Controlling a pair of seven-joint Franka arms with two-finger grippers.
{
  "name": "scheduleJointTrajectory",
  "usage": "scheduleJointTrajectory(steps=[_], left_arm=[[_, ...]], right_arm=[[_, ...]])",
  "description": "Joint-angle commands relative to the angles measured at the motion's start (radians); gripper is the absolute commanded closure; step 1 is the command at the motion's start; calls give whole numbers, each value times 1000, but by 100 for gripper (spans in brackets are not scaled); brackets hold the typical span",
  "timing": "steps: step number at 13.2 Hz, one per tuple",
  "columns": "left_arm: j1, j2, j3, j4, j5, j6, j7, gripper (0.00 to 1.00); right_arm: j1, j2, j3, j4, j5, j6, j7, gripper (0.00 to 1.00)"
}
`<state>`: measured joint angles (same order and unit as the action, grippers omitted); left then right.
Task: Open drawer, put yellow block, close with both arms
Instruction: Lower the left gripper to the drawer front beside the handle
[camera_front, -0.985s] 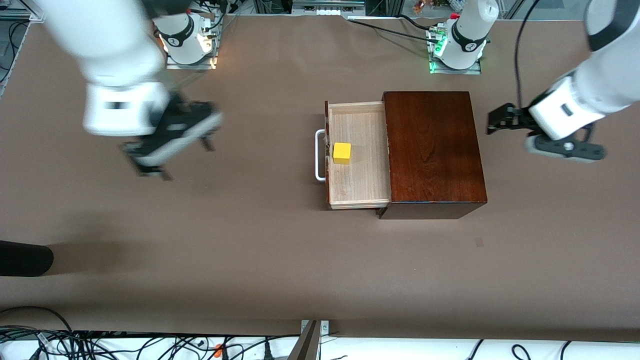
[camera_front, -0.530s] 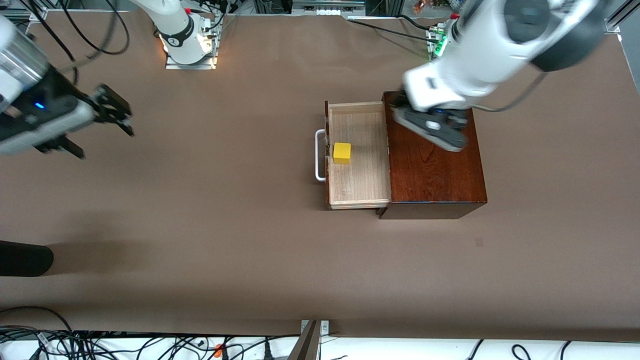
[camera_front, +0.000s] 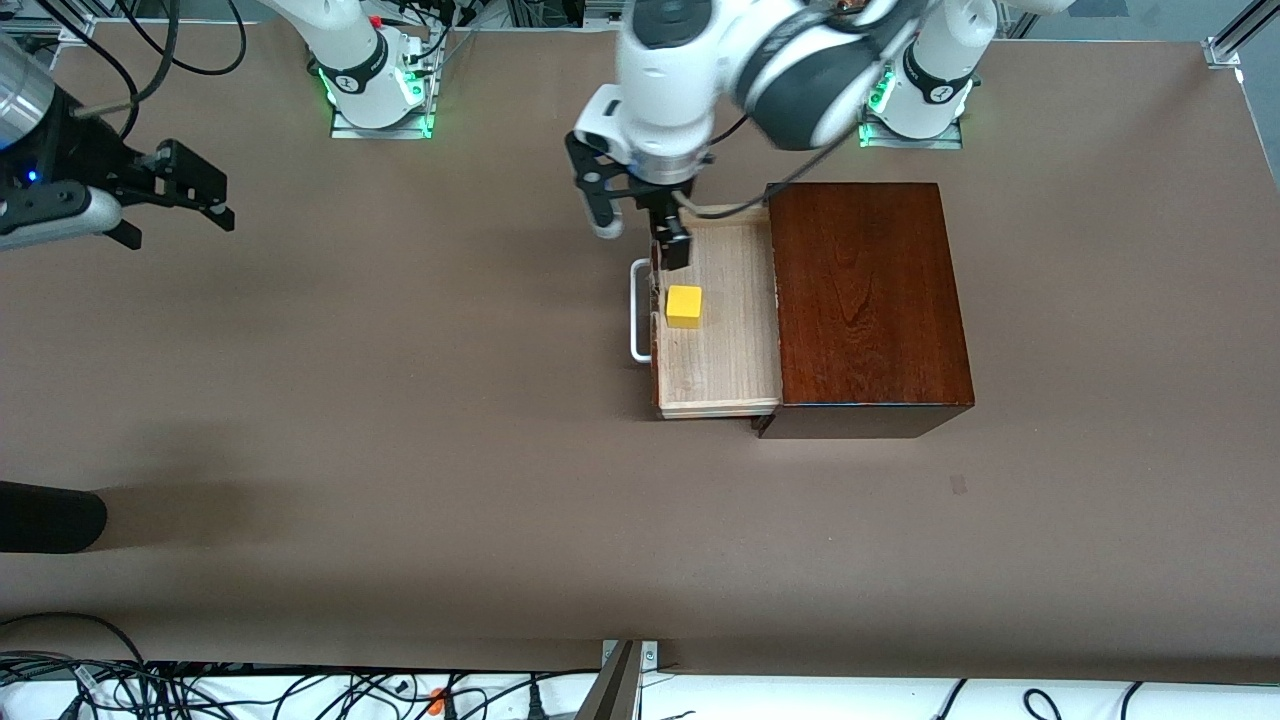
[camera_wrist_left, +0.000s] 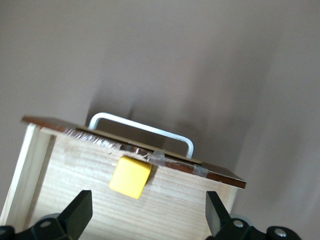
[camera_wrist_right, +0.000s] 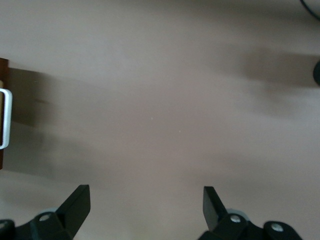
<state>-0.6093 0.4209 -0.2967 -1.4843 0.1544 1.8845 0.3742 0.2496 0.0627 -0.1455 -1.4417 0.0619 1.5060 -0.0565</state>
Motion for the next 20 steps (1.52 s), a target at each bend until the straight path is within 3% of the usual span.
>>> scheduleJointTrajectory(steps=[1,7,15,20], left_arm=[[-55,108,11,45,77,49,100,0],[-89,225,17,45,140,137,138,0],[-61,214,53,33,165,105,137,0],[-55,184,62,32,169,-4,135,0]], right_arm=[[-3,-7,-26,-17,4,6,12,0],[-3,0,-37,-9,-48,2,10,0],[-12,20,-48,-5,-34,8,3,0],[-12,20,-46,-5,-36,11,12,0]])
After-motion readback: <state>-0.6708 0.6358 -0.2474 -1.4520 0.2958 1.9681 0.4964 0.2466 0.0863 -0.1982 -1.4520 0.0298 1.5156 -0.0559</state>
